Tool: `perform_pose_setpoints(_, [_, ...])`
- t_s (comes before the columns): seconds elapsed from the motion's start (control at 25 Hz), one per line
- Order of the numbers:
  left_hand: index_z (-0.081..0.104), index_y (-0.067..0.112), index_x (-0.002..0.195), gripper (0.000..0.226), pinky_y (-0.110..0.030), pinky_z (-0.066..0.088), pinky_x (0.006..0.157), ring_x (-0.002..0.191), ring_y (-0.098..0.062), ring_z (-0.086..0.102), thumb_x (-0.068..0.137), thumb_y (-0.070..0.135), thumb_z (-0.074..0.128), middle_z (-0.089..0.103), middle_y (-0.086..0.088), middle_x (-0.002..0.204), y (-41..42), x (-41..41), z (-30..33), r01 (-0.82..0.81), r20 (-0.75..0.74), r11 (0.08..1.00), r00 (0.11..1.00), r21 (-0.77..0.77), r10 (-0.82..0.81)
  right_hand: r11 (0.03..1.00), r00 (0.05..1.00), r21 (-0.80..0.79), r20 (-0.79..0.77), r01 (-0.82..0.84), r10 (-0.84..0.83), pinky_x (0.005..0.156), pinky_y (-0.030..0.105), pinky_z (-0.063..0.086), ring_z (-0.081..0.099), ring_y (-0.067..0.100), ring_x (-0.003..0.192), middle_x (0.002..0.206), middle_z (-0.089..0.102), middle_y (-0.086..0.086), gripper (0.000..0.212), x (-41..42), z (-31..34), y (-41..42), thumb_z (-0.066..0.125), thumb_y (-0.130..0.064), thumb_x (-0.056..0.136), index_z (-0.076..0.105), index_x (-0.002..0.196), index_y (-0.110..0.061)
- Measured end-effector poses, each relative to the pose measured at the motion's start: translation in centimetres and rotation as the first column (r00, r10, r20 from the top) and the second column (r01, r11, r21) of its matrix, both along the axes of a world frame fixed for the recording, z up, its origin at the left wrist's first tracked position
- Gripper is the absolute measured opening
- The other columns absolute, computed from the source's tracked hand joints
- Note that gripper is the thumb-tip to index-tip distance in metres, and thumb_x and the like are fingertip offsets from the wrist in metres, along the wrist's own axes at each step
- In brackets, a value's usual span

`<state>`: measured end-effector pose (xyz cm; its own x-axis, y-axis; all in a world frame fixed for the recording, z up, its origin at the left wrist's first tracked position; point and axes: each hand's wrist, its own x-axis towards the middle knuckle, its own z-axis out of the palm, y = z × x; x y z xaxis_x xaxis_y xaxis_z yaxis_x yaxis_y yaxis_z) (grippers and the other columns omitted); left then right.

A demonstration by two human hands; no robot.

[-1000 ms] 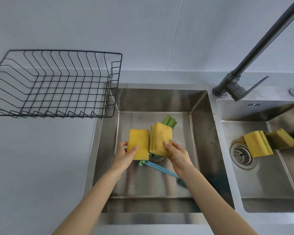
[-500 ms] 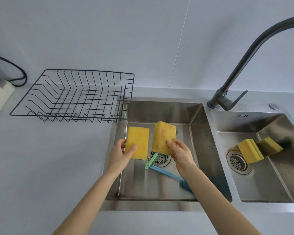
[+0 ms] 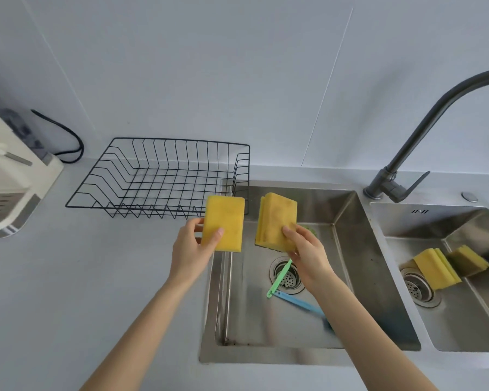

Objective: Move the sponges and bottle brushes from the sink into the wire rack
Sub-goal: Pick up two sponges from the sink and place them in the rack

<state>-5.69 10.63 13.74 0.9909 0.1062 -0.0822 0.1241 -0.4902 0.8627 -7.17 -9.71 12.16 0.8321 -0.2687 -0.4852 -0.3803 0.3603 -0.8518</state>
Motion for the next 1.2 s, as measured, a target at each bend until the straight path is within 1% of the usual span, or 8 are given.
perform_pose_setpoints(0.16, [0.047, 0.009, 0.122, 0.052, -0.028, 0.039, 0.076, 0.098, -0.02, 0.053, 0.083, 0.04, 0.061, 0.056, -0.01, 0.125, 2.5, 1.8, 0.8, -0.007, 0.05, 1.0, 0.999, 0.021, 0.006, 1.0, 0.999, 0.008, 0.045, -0.009, 0.009, 0.097, 0.032, 0.043, 0.056, 0.019, 0.102, 0.113, 0.06, 0.008, 0.042, 1.4, 0.9, 1.8, 0.062, -0.016, 0.087, 0.051, 0.125, -0.002])
perform_pose_setpoints(0.32, [0.048, 0.007, 0.121, 0.046, -0.027, 0.038, 0.078, 0.097, -0.018, 0.052, 0.086, 0.035, 0.058, 0.058, -0.009, 0.123, 4.5, 3.7, 1.6, -0.034, 0.085, 0.999, 0.996, 0.036, 0.031, 0.999, 0.995, -0.02, 0.087, -0.043, 0.045, 0.091, 0.03, 0.043, 0.058, 0.013, 0.089, 0.095, 0.062, 0.0, 0.037, 3.9, 2.0, 3.3, 0.061, -0.015, 0.087, 0.052, 0.12, -0.002])
perform_pose_setpoints(0.44, [0.048, 0.006, 0.121, 0.046, -0.027, 0.039, 0.078, 0.098, -0.02, 0.055, 0.086, 0.034, 0.057, 0.059, -0.009, 0.122, 6.1, 5.7, 2.2, -0.059, 0.104, 0.997, 0.993, 0.059, 0.052, 0.996, 0.992, -0.052, 0.101, -0.071, 0.076, 0.09, 0.032, 0.045, 0.058, 0.016, 0.091, 0.093, 0.062, 0.0, 0.038, 6.6, 2.8, 4.4, 0.061, -0.016, 0.087, 0.052, 0.121, -0.001])
perform_pose_setpoints(0.64, [0.046, 0.005, 0.123, 0.049, -0.029, 0.042, 0.076, 0.104, -0.029, 0.06, 0.086, 0.037, 0.056, 0.058, -0.009, 0.123, 8.0, 9.7, 2.7, -0.059, 0.066, 0.993, 0.996, 0.099, 0.052, 0.959, 0.986, -0.241, 0.044, -0.147, 0.162, 0.101, 0.04, 0.047, 0.058, 0.026, 0.107, 0.111, 0.061, 0.009, 0.049, 12.2, 3.4, 6.7, 0.065, -0.025, 0.084, 0.051, 0.125, -0.004])
perform_pose_setpoints(0.76, [0.046, 0.004, 0.123, 0.05, -0.032, 0.048, 0.078, 0.102, -0.026, 0.06, 0.087, 0.038, 0.055, 0.057, -0.011, 0.123, 8.7, 12.2, 2.7, -0.035, 0.018, 0.991, 0.999, 0.128, 0.033, 0.876, 0.975, -0.433, -0.033, -0.213, 0.221, 0.095, 0.036, 0.047, 0.056, 0.023, 0.101, 0.113, 0.06, 0.01, 0.047, 15.3, 3.6, 8.2, 0.063, -0.029, 0.085, 0.051, 0.124, -0.005])
perform_pose_setpoints(0.92, [0.044, 0.003, 0.124, 0.051, -0.029, 0.042, 0.075, 0.093, -0.016, 0.049, 0.088, 0.038, 0.053, 0.056, -0.013, 0.124, 9.3, 15.4, 2.1, -0.012, -0.023, 0.984, 1.0, 0.18, 0.016, 0.678, 0.937, -0.656, -0.147, -0.333, 0.317, 0.077, 0.029, 0.042, 0.053, 0.022, 0.095, 0.114, 0.06, 0.011, 0.044, 18.6, 3.3, 9.9, 0.058, -0.029, 0.088, 0.05, 0.123, -0.005])
perform_pose_setpoints(1.08, [0.045, 0.003, 0.124, 0.05, -0.027, 0.039, 0.075, 0.093, -0.014, 0.047, 0.088, 0.036, 0.054, 0.056, -0.012, 0.123, 9.7, 17.7, 1.0, -0.005, -0.039, 0.983, 0.999, 0.182, 0.012, 0.44, 0.875, -0.779, -0.279, -0.447, 0.396, 0.073, 0.031, 0.04, 0.052, 0.027, 0.095, 0.107, 0.058, 0.015, 0.038, 20.7, 2.3, 10.9, 0.054, -0.024, 0.09, 0.049, 0.118, 0.002])
perform_pose_setpoints(1.2, [0.045, 0.003, 0.123, 0.051, -0.027, 0.039, 0.074, 0.092, -0.015, 0.048, 0.087, 0.038, 0.054, 0.057, -0.013, 0.122, 9.7, 18.6, -0.1, 0.004, -0.068, 0.982, 0.998, 0.191, 0.009, 0.348, 0.849, -0.799, -0.348, -0.491, 0.397, 0.072, 0.031, 0.038, 0.055, 0.032, 0.102, 0.118, 0.056, 0.019, 0.035, 22.0, 1.5, 11.4, 0.052, -0.023, 0.091, 0.048, 0.116, 0.001])
